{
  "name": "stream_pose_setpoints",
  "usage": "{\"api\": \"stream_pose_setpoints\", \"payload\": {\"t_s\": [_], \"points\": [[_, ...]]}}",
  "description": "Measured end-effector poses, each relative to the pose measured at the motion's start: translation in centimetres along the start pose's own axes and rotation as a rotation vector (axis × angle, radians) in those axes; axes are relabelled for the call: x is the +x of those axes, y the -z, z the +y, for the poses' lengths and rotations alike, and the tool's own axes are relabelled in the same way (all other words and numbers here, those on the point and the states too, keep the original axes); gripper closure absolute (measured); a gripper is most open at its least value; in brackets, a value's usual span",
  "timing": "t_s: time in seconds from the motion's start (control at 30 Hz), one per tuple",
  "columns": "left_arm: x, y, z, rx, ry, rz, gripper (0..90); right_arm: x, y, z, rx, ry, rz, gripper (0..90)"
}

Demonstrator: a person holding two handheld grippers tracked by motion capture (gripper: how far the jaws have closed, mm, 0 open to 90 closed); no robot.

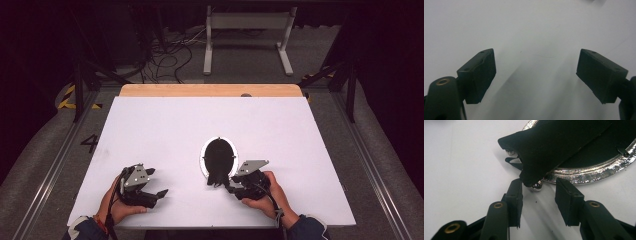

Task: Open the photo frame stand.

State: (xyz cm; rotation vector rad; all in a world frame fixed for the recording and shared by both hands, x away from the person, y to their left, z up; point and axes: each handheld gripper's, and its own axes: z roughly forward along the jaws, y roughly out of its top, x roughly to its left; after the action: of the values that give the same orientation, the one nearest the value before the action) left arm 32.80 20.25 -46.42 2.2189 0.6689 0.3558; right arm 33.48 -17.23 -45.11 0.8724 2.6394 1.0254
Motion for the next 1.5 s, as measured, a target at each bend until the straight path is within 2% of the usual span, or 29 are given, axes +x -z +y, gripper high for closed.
{"api": "stream_pose_setpoints", "payload": {"t_s": [0.17, 0.33, 0.43, 0.67, 0.7, 0.73, 0.77, 0.87, 0.93, 1.0, 1.1, 1.17, 1.27, 1.37, 1.5], "points": [[0.2, 0.2, -0.3, -0.005, 0.021, -0.001, 16.5, -0.2, -0.2, 0.2, -0.011, -0.016, 0.023, 60.7], [0.1, 0.2, 0.0, -0.016, 0.02, -0.003, 16.5, -0.4, -0.3, 0.0, -0.036, -0.064, 0.053, 60.5], [-0.1, 0.1, 0.0, -0.006, 0.013, -0.01, 16.5, -0.8, -0.3, 0.0, -0.047, -0.095, 0.084, 59.6], [-0.2, -0.2, 0.0, 0.015, 0.0, -0.001, 16.5, -1.7, -0.5, -0.1, -0.076, -0.203, 0.2, 51.2], [-0.2, -0.2, 0.0, 0.015, 0.0, -0.001, 16.5, -1.7, -0.5, -0.1, -0.076, -0.203, 0.2, 51.2], [-0.2, -0.3, 0.0, 0.017, -0.003, 0.001, 16.5, -2.0, -0.6, 0.0, -0.086, -0.244, 0.237, 50.3], [-0.2, -0.3, 0.1, 0.018, -0.004, 0.001, 16.5, -2.0, -0.6, 0.0, -0.086, -0.244, 0.237, 49.9], [-0.3, -0.3, 0.1, 0.02, -0.004, 0.001, 16.5, -2.4, -0.7, 0.0, -0.112, -0.304, 0.267, 49.4], [-0.3, -0.3, 0.1, 0.024, -0.006, 0.006, 16.5, -3.0, -0.8, 0.0, -0.132, -0.361, 0.302, 50.2], [-0.4, -0.2, -0.1, 0.033, -0.01, 0.013, 16.5, -3.5, -1.0, 0.1, -0.136, -0.409, 0.312, 50.6], [-0.5, 0.0, -0.2, 0.027, -0.01, 0.019, 16.5, -4.4, -1.3, 0.3, -0.142, -0.49, 0.378, 52.2], [-0.5, 0.0, -0.1, 0.024, -0.01, 0.024, 16.5, -4.5, -1.5, 0.4, -0.152, -0.518, 0.4, 53.3], [-0.4, -0.2, 0.1, 0.023, -0.001, 0.019, 16.5, -4.5, -1.6, 0.5, -0.164, -0.534, 0.394, 53.5], [-0.4, -0.5, 0.3, 0.026, -0.003, 0.015, 16.5, -4.8, -2.0, 0.7, -0.175, -0.593, 0.418, 51.0], [-0.2, -1.1, 0.9, 0.021, 0.004, 0.001, 16.5, -5.2, -2.5, 0.8, -0.195, -0.644, 0.434, 51.7]]}}
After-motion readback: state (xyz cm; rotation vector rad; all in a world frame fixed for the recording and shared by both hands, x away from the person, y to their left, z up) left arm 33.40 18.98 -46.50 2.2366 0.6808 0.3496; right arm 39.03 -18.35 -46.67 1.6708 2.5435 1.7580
